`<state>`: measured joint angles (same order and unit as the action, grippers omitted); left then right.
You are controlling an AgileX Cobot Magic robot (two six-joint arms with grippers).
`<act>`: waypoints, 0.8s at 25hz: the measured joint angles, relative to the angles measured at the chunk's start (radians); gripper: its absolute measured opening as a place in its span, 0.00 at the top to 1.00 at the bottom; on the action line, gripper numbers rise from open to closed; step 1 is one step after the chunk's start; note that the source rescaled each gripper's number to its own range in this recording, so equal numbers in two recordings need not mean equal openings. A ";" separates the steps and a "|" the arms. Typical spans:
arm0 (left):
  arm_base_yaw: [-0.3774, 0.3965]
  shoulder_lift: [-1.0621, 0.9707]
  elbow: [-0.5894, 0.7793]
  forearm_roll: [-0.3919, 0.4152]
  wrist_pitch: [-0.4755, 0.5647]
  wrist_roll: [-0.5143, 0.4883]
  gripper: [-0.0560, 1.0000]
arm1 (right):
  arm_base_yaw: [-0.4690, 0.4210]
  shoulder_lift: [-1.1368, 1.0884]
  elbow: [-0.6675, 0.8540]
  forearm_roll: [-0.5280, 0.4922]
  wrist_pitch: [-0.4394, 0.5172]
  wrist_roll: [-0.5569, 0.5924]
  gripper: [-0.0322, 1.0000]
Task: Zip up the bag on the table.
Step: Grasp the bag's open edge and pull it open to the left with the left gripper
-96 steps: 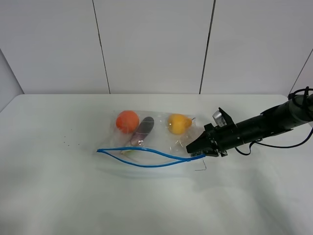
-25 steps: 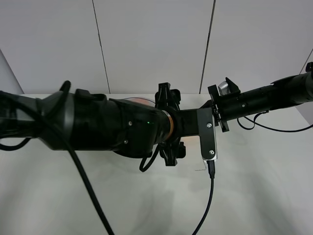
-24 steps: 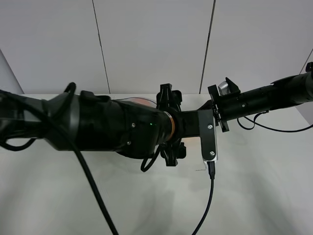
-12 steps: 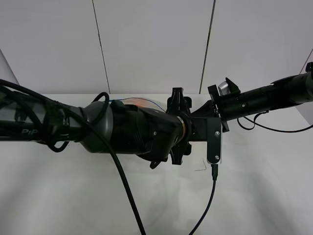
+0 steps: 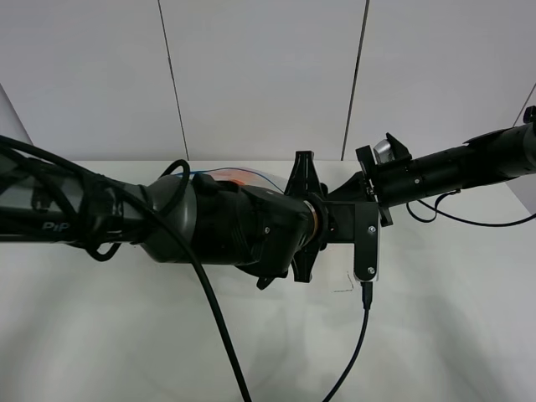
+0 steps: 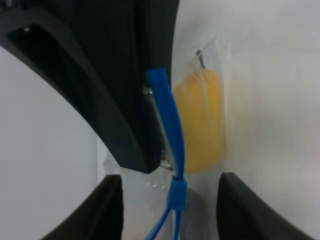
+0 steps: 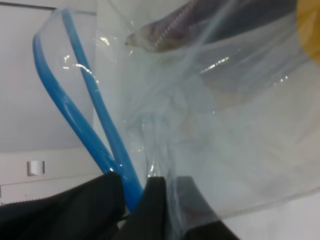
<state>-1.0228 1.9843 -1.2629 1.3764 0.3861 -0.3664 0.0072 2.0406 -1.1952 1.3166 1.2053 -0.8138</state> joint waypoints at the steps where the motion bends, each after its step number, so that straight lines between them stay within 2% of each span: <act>1: 0.000 0.000 0.000 0.000 0.000 0.000 0.54 | 0.000 0.000 0.000 0.000 0.000 0.000 0.97; 9: 0.000 0.000 0.000 0.001 0.000 0.000 0.56 | 0.000 0.000 0.000 0.000 0.000 0.000 0.97; 15: 0.000 0.000 0.000 0.001 0.000 -0.001 0.73 | 0.000 0.000 0.000 0.000 0.000 0.000 0.97; 20: 0.000 0.000 0.000 0.001 0.000 -0.001 0.77 | 0.000 0.000 0.000 0.000 0.000 0.000 0.97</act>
<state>-1.0228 1.9843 -1.2629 1.3773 0.3861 -0.3674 0.0072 2.0406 -1.1952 1.3166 1.2053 -0.8135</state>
